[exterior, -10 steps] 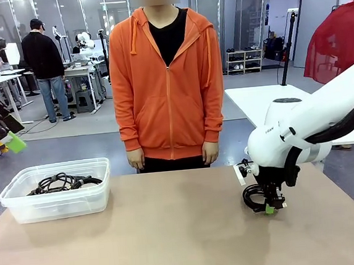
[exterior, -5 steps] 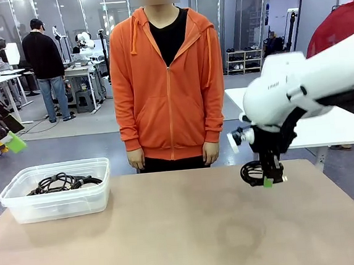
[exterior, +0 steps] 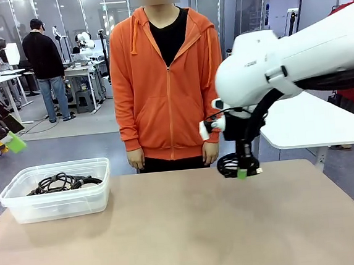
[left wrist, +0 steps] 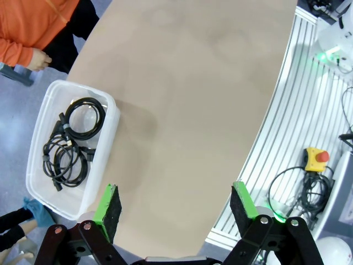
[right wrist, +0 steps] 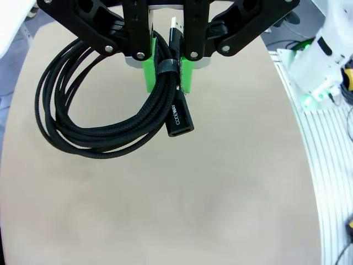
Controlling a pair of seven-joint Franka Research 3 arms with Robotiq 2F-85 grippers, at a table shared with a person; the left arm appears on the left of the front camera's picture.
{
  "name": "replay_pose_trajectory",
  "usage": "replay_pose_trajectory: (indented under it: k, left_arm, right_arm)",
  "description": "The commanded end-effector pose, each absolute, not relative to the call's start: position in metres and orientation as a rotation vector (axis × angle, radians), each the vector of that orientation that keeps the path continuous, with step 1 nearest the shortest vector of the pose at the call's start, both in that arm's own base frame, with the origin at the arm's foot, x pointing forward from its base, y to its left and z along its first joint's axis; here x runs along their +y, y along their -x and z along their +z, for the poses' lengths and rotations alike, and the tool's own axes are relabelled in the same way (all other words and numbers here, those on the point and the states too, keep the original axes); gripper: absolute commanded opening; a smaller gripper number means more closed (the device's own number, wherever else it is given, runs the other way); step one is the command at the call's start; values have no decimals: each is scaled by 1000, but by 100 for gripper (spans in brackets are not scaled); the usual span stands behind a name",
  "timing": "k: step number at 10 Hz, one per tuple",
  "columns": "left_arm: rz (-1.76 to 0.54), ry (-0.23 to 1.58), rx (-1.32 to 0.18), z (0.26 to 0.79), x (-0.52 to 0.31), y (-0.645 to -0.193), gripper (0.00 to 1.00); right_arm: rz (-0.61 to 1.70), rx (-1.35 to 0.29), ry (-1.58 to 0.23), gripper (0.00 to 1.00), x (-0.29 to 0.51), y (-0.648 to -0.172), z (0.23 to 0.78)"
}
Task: Organize and store the cables.
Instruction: Place the USB Extension Cable into the Organizing box.
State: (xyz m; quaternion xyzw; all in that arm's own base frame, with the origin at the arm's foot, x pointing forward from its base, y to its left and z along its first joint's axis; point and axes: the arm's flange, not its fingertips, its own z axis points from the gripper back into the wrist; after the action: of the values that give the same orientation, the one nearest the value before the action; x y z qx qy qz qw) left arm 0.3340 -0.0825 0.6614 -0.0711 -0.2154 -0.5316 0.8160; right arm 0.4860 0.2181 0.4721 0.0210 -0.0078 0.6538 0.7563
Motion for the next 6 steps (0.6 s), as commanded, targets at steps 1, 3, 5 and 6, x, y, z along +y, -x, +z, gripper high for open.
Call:
replay_pose_trajectory:
  k: [1, 3, 5, 6]
  left_arm:
    - [-1118, 146, -458, 662, -83, -334, 100]
    - [-1118, 146, -458, 662, -83, -334, 100]
    - [-1118, 146, -458, 662, -83, -334, 100]
    - [-1118, 146, -458, 662, -83, -334, 100]
  right_arm:
    - [1400, 7, -28, 0, 268, -491, 466]
    - [1419, -2, -33, 0, 323, -485, 455]
    - [1395, -14, -29, 0, 364, -486, 438]
    - [1393, 0, -29, 0, 383, -485, 424]
